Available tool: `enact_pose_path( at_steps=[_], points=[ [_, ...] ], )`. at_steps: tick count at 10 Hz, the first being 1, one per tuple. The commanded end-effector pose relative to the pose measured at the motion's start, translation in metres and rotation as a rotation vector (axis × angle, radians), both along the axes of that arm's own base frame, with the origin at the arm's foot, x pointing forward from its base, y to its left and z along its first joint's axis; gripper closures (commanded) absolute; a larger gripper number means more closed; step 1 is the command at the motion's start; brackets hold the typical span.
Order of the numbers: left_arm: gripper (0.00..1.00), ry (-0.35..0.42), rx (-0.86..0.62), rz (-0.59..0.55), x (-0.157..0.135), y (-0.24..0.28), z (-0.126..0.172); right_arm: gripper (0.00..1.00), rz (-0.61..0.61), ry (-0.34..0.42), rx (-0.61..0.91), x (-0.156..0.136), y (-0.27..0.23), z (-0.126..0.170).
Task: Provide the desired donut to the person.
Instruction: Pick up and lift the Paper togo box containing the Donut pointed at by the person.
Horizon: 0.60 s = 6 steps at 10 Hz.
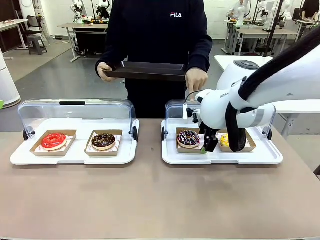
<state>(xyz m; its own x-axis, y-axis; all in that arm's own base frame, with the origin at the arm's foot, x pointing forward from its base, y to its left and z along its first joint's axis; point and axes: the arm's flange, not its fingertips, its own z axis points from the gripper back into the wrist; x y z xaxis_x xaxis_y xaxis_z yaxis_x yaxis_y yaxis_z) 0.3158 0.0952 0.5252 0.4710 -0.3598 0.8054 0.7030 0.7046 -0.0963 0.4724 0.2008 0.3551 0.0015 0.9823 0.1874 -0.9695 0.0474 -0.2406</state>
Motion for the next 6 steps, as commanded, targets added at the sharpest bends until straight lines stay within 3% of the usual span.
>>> enact_pose_path(
  at_steps=[1,6],
  points=[
    [0.00,-0.010,-0.003,-0.015,0.0007,0.0028,-0.0018,0.00,0.027,-0.004,-0.018,0.0080,0.0012,-0.0048],
    [0.00,-0.010,-0.003,-0.015,0.0007,0.0028,-0.0018,0.00,0.012,0.022,-0.055,0.0137,-0.0038,-0.0138]
  ],
)
